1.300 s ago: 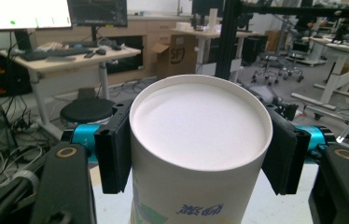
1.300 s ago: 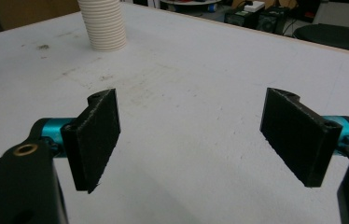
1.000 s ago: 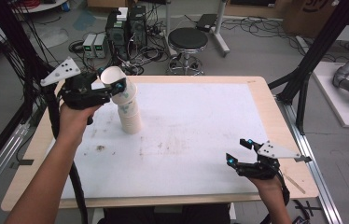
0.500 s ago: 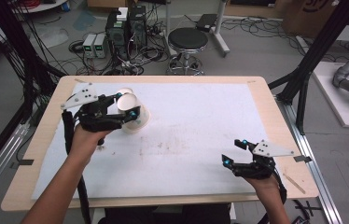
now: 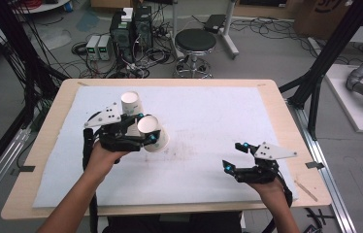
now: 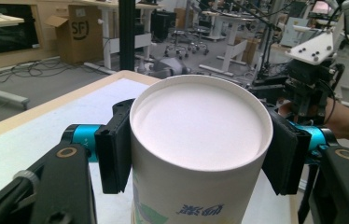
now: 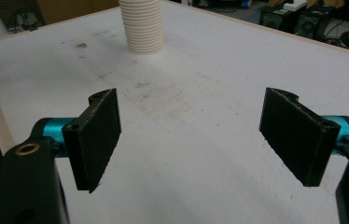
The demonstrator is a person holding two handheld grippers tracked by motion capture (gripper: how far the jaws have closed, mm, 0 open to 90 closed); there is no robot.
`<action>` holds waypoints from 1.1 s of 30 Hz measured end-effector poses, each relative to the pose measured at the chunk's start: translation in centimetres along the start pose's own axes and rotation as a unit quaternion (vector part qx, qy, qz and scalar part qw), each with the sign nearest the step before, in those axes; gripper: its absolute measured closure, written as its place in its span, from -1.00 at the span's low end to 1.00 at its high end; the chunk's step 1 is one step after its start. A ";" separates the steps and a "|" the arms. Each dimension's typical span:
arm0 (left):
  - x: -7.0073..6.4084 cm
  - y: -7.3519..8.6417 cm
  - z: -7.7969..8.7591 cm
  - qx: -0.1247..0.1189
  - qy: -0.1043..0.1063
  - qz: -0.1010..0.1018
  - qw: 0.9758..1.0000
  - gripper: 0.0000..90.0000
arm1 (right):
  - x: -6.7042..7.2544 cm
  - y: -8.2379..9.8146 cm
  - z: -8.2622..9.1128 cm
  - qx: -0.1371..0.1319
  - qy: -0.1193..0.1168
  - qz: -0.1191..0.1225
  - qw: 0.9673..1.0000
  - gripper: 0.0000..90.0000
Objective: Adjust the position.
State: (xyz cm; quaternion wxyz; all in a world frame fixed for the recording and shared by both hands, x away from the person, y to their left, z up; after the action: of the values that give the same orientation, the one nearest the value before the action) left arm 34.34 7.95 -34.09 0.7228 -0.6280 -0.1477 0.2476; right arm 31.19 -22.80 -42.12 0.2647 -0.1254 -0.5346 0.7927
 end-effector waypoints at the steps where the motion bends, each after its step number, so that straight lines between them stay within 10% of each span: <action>1: -0.2 0.2 -0.1 0.005 0.002 -0.002 1.000 -0.21 | 0.1 -0.2 -0.2 0.001 -0.003 0.001 1.000 -0.53; 33: -4.7 3.2 -4.3 0.043 0.097 -0.017 0.994 -0.21 | 4.2 -3.0 -6.4 0.007 -0.147 0.055 0.988 -0.53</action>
State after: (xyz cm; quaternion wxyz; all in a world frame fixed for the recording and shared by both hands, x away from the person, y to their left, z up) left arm 32.16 2.11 -37.50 0.7644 -0.6145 -0.0766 0.1798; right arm 31.65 -14.62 -41.54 0.1400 -0.0352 -0.5540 0.8199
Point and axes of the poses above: each handheld gripper's, and its own axes: z roughly backward along the jaws, y roughly out of its underside, x roughly to its left, the point moved 7 cm from there along -z, roughly forward along the jaws, and after that the axes turned 7 degrees about -y, right-handed, at the moved point
